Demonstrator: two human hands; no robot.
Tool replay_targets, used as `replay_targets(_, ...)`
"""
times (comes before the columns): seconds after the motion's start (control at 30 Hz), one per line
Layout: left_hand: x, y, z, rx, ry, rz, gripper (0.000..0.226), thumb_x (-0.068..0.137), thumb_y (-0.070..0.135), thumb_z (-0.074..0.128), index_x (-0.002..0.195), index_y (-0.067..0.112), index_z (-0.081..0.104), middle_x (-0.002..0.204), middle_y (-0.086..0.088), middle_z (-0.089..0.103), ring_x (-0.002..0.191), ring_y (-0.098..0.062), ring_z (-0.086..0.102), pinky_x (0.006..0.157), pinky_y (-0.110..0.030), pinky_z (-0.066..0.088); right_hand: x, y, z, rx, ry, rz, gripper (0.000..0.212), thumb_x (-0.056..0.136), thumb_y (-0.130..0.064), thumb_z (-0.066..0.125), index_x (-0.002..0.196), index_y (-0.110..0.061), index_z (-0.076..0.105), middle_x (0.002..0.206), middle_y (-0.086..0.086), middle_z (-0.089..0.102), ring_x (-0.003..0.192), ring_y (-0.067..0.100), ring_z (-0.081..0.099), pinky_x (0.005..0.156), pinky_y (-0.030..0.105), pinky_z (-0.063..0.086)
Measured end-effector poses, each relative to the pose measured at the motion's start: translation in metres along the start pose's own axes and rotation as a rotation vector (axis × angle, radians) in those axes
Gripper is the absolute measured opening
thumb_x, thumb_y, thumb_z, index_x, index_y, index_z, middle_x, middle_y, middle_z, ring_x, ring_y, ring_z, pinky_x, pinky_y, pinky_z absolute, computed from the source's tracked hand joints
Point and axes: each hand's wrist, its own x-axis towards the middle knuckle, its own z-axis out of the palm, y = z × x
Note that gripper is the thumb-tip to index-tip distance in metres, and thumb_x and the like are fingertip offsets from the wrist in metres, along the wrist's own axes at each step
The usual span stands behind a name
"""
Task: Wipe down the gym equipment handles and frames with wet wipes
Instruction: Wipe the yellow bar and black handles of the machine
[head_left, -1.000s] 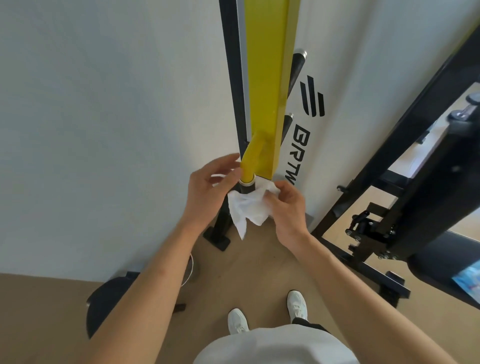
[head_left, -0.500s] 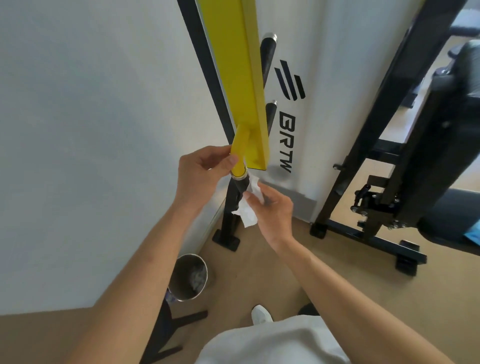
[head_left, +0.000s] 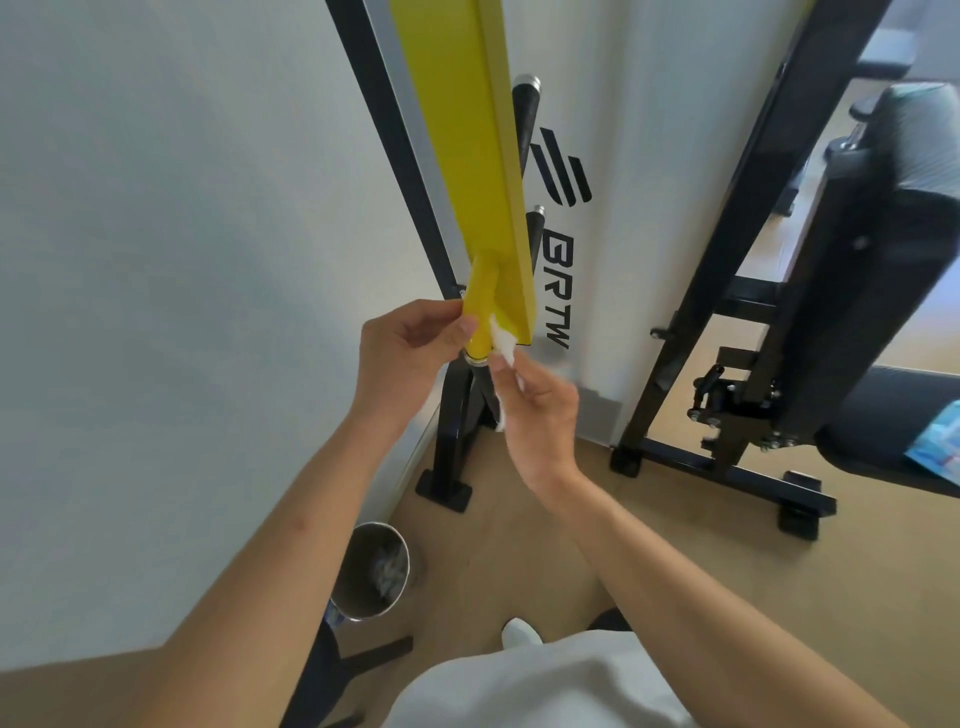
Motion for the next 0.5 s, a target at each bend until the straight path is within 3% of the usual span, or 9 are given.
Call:
replay_targets(0.07,0.000,-0.001,0.000,0.002,0.000,-0.001,0.013,0.089,0.021,0.075,0.101,0.025,0.075,0.091,0.010,0.079,0.087,-0.012,0.076,0.079,-0.030,0.062,-0.005,0.020,-0.003,-0.073,-0.007,0.010,0.021,0.101,-0.025,0.061,0.099,-0.010,0.076,0.068,0.019,0.057,0.063,0.029,0.045,0.062,0.034,0.038)
replay_targets(0.13,0.000,-0.003,-0.001,0.009,0.007,-0.009,0.012,0.090,0.022,0.074,0.099,0.028,0.075,0.088,0.012,0.079,0.086,-0.013,0.075,0.081,-0.033,0.063,-0.005,0.041,-0.011,-0.183,-0.004,0.089,0.022,0.101,-0.025,0.060,0.103,-0.012,0.077,0.063,0.006,0.056,0.060,0.014,0.043,0.062,0.031,0.037)
replay_targets(0.23,0.002,-0.006,-0.007,0.017,0.027,-0.021,0.012,0.090,0.022,0.075,0.100,0.028,0.075,0.089,0.010,0.079,0.087,-0.014,0.076,0.084,-0.038,0.063,-0.005,0.058,-0.018,-0.305,-0.056,0.194,0.029,0.100,-0.030,0.062,0.121,-0.015,0.074,0.081,-0.002,0.073,0.064,0.000,0.056,0.072,0.024,0.044)
replay_targets(0.33,0.005,-0.007,-0.013,0.060,0.042,-0.019,0.014,0.089,0.024,0.075,0.103,0.025,0.076,0.096,0.001,0.079,0.090,-0.017,0.075,0.088,-0.043,0.062,-0.010,0.048,-0.012,-0.214,-0.080,0.195,0.035,0.099,-0.029,0.064,0.131,-0.015,0.067,0.106,-0.003,0.077,0.080,-0.009,0.063,0.084,0.018,0.047)
replay_targets(0.43,0.006,-0.007,-0.016,0.072,0.044,-0.014,0.016,0.089,0.024,0.075,0.105,0.023,0.076,0.098,0.000,0.079,0.090,-0.015,0.076,0.088,-0.042,0.062,-0.016,0.030,0.001,-0.095,-0.091,-0.003,0.035,0.100,-0.016,0.062,0.134,-0.010,0.063,0.103,-0.007,0.070,0.085,-0.004,0.061,0.081,0.013,0.047)
replay_targets(0.5,0.006,-0.006,-0.017,0.073,0.045,-0.014,0.017,0.089,0.023,0.076,0.106,0.021,0.076,0.097,-0.001,0.079,0.089,-0.014,0.076,0.087,-0.040,0.062,-0.016,0.027,0.006,-0.126,-0.082,-0.136,0.037,0.098,-0.010,0.063,0.135,-0.009,0.060,0.114,-0.001,0.070,0.100,0.002,0.064,0.086,0.011,0.050)
